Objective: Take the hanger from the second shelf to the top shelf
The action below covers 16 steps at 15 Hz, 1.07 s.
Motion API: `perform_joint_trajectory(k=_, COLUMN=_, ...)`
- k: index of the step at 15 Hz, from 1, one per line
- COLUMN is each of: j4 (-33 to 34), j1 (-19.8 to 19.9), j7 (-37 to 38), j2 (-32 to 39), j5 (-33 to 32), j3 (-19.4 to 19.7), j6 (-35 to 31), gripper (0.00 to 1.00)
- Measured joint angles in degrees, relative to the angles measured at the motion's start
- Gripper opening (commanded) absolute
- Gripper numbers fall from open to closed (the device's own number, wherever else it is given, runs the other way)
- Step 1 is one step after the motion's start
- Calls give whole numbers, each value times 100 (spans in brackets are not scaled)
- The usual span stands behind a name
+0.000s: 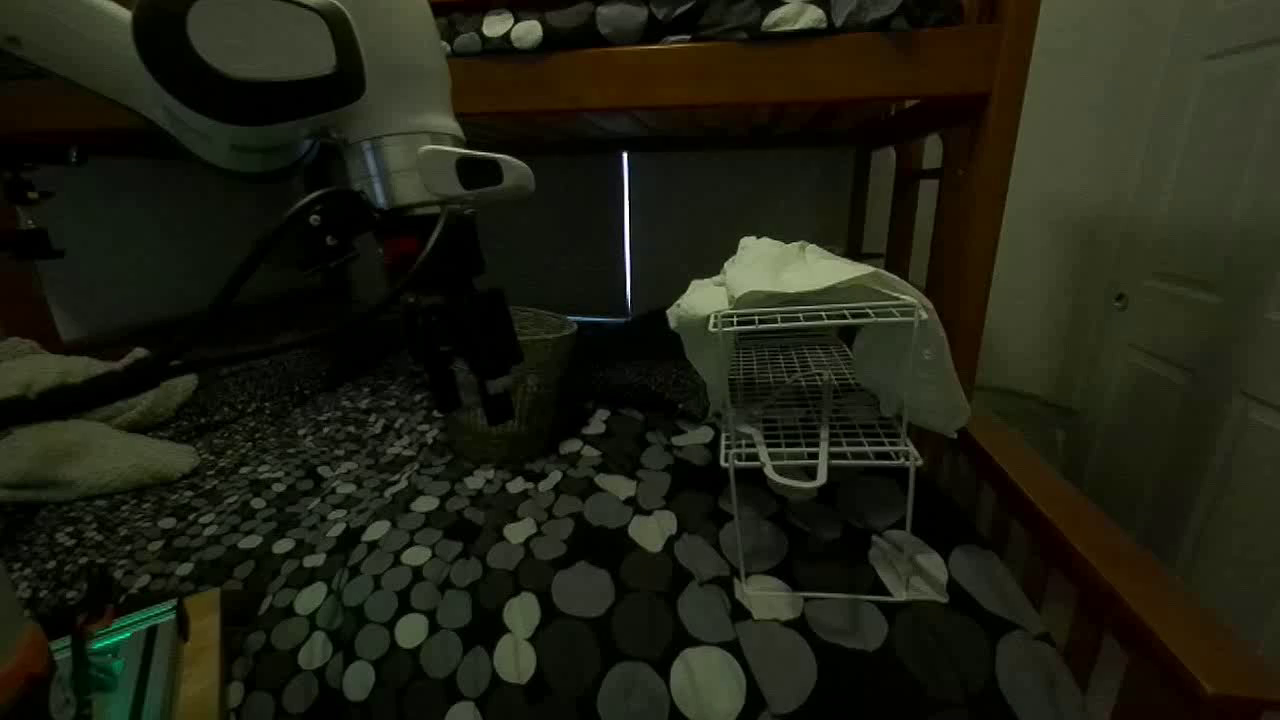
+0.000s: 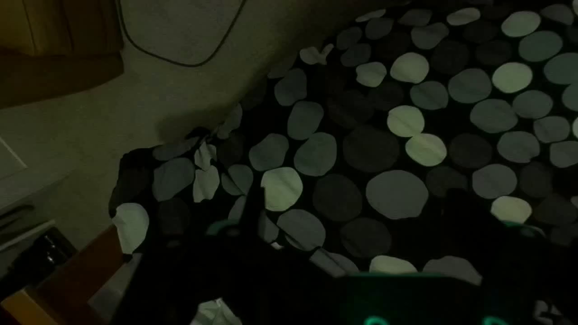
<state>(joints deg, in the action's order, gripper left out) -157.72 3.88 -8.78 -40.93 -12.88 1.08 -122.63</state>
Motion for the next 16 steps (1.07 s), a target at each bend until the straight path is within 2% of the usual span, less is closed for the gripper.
perform_joint_trajectory(k=4, j4=2, j1=23, j7=-84, j2=67, j5=-125, j3=63, j6=-210, gripper=100)
perform_joint_trajectory(k=7, j4=31, j1=321, j7=-570, j2=495, j5=-1058, j3=320, j6=-1133, gripper=100)
perform_joint_trajectory(k=11, j4=507, j1=879, j7=-1210, j2=1790, j5=-2385, j3=627, j6=-2459, gripper=100)
perform_joint_trajectory(k=16, j4=1708, j1=983, j7=-1020, j2=3573, j5=-3982, j3=593, j6=-4021, gripper=100)
